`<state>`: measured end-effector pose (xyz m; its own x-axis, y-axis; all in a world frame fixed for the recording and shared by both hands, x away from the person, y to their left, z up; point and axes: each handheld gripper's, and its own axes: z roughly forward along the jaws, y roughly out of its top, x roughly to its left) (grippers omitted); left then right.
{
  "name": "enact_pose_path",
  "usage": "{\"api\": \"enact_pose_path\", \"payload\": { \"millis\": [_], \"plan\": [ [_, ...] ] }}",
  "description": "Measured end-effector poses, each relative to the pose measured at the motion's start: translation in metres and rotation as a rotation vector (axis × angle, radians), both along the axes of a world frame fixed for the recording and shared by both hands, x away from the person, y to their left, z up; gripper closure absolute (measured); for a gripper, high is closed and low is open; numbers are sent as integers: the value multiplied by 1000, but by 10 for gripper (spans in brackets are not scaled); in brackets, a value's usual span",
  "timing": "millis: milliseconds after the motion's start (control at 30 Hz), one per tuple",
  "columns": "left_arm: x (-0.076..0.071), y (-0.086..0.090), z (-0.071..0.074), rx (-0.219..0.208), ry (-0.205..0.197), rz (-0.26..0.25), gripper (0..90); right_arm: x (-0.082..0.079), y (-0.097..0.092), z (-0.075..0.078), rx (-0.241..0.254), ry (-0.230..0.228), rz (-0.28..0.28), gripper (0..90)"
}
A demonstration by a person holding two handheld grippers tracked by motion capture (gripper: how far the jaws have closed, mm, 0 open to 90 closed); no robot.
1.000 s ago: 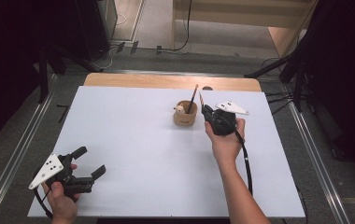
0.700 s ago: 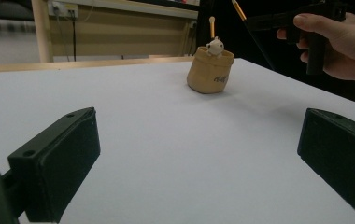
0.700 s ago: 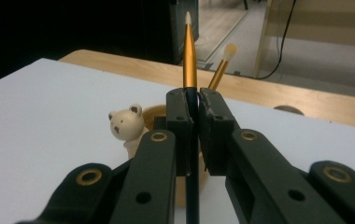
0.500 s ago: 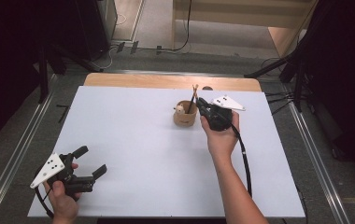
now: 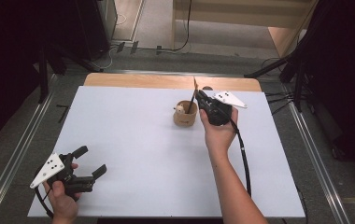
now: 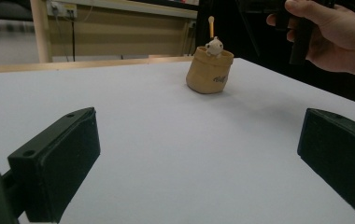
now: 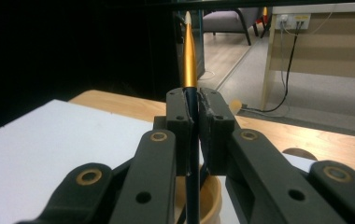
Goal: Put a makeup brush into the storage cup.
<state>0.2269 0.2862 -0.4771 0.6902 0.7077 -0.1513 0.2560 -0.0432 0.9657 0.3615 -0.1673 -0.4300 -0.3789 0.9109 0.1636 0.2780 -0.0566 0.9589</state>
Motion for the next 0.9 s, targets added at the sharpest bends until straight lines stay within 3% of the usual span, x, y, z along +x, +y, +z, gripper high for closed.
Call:
{"api": "enact_pose_path", "payload": {
  "millis": [300, 567, 900],
  "plan": [
    [0, 0, 0, 0, 1, 0, 0, 10, 4, 3, 23, -40, -7, 850],
    [0, 0, 0, 1, 1, 0, 0, 28, 16, 7, -23, -50, 13, 849],
    [0, 1, 0, 1, -1, 1, 0, 47, 24, 5, -31, -50, 23, 849]
  ]
}}
